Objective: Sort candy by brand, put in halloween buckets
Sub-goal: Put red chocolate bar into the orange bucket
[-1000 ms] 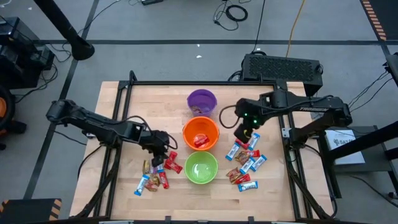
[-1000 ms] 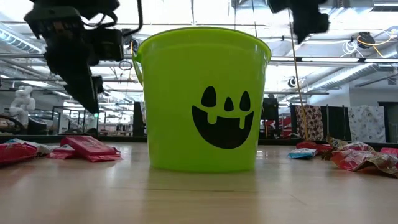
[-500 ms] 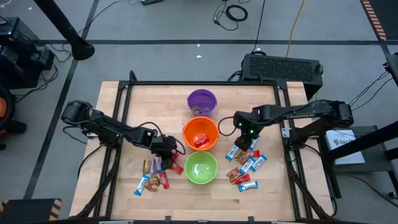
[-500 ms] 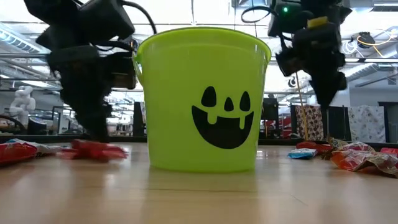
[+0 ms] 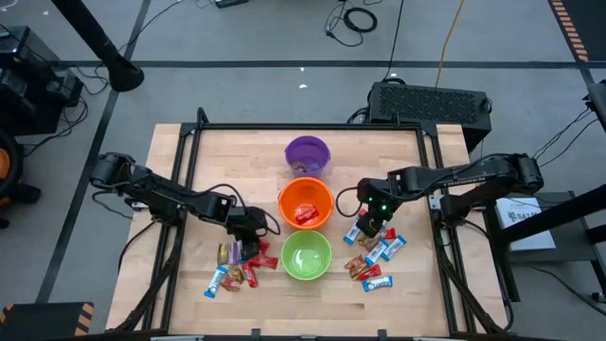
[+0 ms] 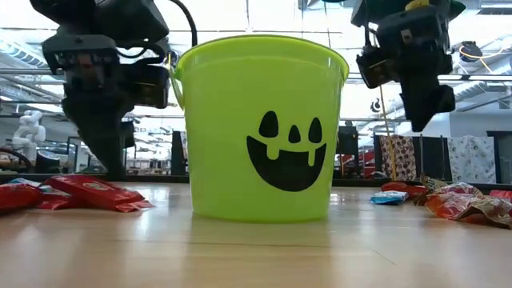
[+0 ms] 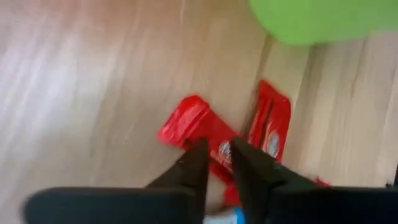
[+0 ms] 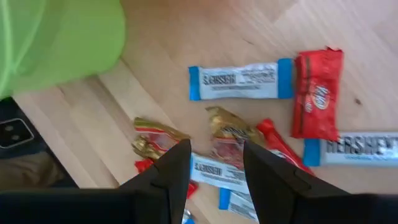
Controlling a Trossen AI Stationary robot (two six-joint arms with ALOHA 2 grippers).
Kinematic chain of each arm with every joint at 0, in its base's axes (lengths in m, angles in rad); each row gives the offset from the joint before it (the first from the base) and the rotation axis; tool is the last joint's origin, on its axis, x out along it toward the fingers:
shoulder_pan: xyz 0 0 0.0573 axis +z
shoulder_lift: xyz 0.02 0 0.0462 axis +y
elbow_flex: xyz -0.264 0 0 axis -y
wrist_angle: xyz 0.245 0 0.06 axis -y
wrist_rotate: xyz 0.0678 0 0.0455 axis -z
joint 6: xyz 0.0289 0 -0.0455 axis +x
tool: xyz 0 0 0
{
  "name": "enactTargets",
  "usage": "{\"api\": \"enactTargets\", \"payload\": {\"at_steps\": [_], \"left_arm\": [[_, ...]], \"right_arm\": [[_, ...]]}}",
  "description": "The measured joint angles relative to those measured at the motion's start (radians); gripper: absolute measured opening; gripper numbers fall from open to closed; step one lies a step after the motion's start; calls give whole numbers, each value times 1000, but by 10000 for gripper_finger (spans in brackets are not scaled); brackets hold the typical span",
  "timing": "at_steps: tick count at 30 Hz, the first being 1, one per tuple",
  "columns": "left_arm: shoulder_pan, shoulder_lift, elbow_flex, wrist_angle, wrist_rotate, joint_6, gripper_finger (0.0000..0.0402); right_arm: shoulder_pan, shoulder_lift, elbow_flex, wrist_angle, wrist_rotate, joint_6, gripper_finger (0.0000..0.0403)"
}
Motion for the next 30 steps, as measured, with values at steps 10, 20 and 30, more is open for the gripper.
{"api": "enactTargets", "payload": {"at_steps": [10,20,30], "left_arm": [[-30,-66,0,-57,80,-62,9],[-115,-61,0,-44,-52,82,136],[-156,-57,-40,-1,-104,98,160]], "right_arm": [[9,-1,0,83,5,25,139],[9,-1,0,101,7,34,139],[9,-1,0,132,6,12,139]]}}
